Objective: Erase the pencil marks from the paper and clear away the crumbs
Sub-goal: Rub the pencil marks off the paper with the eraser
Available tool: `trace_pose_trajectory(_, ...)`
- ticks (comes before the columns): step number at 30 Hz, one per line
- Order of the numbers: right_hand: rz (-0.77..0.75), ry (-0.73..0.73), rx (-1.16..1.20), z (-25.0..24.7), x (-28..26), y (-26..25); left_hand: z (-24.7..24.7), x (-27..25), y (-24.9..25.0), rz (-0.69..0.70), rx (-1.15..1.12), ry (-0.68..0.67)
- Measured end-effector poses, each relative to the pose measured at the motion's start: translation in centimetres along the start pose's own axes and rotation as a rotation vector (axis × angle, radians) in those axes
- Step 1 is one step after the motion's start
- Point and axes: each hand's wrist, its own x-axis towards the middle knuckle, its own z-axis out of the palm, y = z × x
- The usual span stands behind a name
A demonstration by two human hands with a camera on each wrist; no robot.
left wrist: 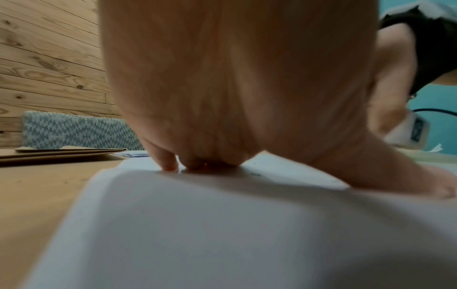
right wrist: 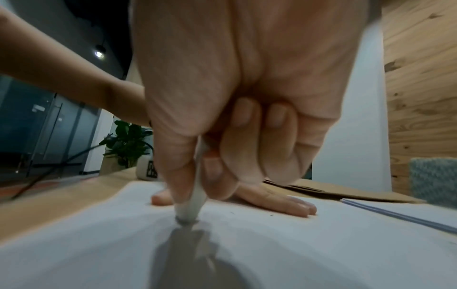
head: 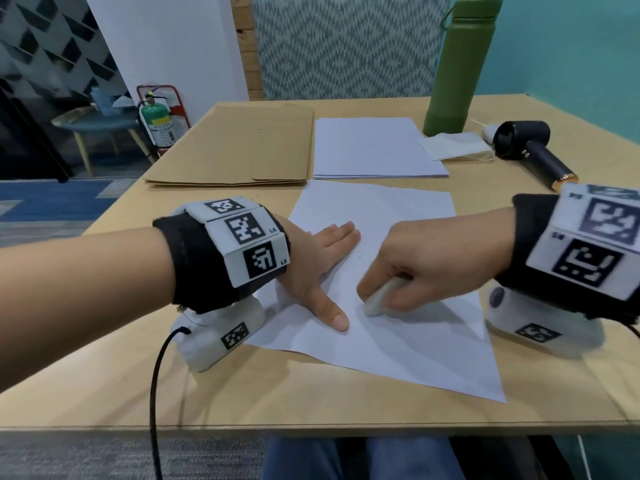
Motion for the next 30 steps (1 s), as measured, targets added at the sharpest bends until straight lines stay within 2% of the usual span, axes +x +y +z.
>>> trace_pose_trajectory(2, 0.023, -0.065, -0.019, -0.2, -0.2, -0.3, 0.0, 0.0, 0.1, -0.005, 0.005, -0.001)
trace_pose_trajectory(7, 0.045, 0.154, -0.095, 0.3, 0.9, 0.0, 0.1, 0.2, -0.1, 0.021, -0.013, 0.010)
trace_pose_trajectory(8, 0.025, 0.135, -0.073, 0.4, 0.6, 0.1, 0.1, 0.2, -0.2, 0.011, -0.009, 0.009)
trace_pose_trajectory(10, 0.005, 0.004, -0.020, 0.3, -0.6, -0.1, 0.1, 0.2, -0.1, 0.006, 0.004, 0.009)
trace_pose_trajectory(13, 0.071, -0.156, -0.026, -0.1, -1.4, -0.8, 0.1, 0.2, -0.1, 0.008, 0.016, 0.020)
trace_pose_trajectory(15, 0.126, -0.094, -0.012, -0.4, -1.1, -0.8, 0.1, 0.2, -0.1, 0.012, -0.004, 0.030)
trace_pose_trajectory(19, 0.316, 0.177, 0.096, -1.2, -0.8, 0.5, 0.1, -0.2, -0.6, 0.066, -0.057, 0.063)
trace_pose_trajectory(23, 0.414, 0.181, 0.078, -0.5, -0.6, 1.1, -0.7, -1.6, -0.8, -0.009, -0.068, 0.093)
trace_pose_trajectory(30, 0.386, 0.168, 0.088, -0.3, -0.3, 0.7, 0.0, -1.3, 1.2, -0.103, -0.109, 0.114)
